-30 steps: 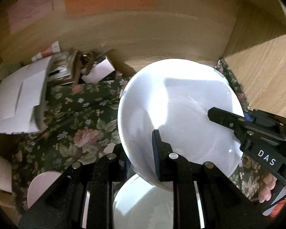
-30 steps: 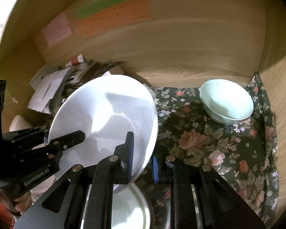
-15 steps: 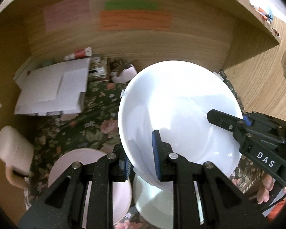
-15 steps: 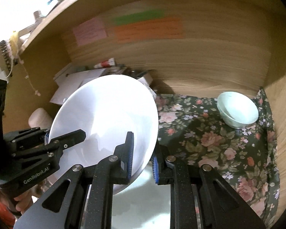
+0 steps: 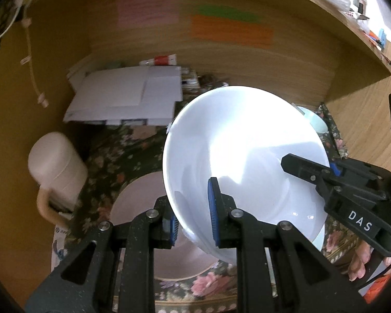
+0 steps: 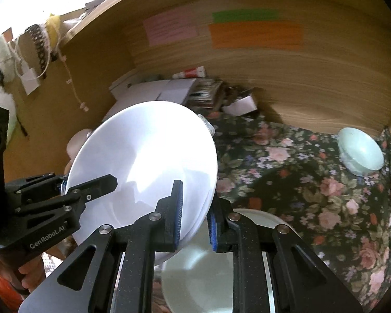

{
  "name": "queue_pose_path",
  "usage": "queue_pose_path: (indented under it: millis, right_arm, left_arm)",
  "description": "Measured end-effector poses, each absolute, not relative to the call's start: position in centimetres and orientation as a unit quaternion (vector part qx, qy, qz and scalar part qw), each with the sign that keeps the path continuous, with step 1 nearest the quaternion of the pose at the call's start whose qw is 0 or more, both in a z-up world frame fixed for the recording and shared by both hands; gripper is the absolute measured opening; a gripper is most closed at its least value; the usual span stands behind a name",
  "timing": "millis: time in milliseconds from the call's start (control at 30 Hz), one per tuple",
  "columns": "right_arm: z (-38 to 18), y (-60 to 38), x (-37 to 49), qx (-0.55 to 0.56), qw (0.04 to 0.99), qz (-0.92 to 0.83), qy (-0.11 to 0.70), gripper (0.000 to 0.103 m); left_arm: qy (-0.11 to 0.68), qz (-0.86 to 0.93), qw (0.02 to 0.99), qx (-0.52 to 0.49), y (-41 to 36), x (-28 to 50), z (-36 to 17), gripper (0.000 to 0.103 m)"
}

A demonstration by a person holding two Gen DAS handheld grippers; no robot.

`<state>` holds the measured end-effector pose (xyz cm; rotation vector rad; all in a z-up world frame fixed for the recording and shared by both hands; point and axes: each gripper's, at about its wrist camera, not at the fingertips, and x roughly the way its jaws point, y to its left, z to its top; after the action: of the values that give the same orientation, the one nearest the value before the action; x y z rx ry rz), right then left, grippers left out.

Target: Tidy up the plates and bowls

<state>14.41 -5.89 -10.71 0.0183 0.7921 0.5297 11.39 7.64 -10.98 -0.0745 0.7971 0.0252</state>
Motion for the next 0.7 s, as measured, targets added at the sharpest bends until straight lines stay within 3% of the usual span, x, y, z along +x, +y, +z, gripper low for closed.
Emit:
queue_pose_path:
  millis: [700]
  right_arm:
    - [-15.4,-0.2,14.9,-0.001,0.851,0.304,0.429,0.016]
  left_arm:
    - [0.428,0.06,0.9,-0.059,13.2,9.4,-15.8,0.02]
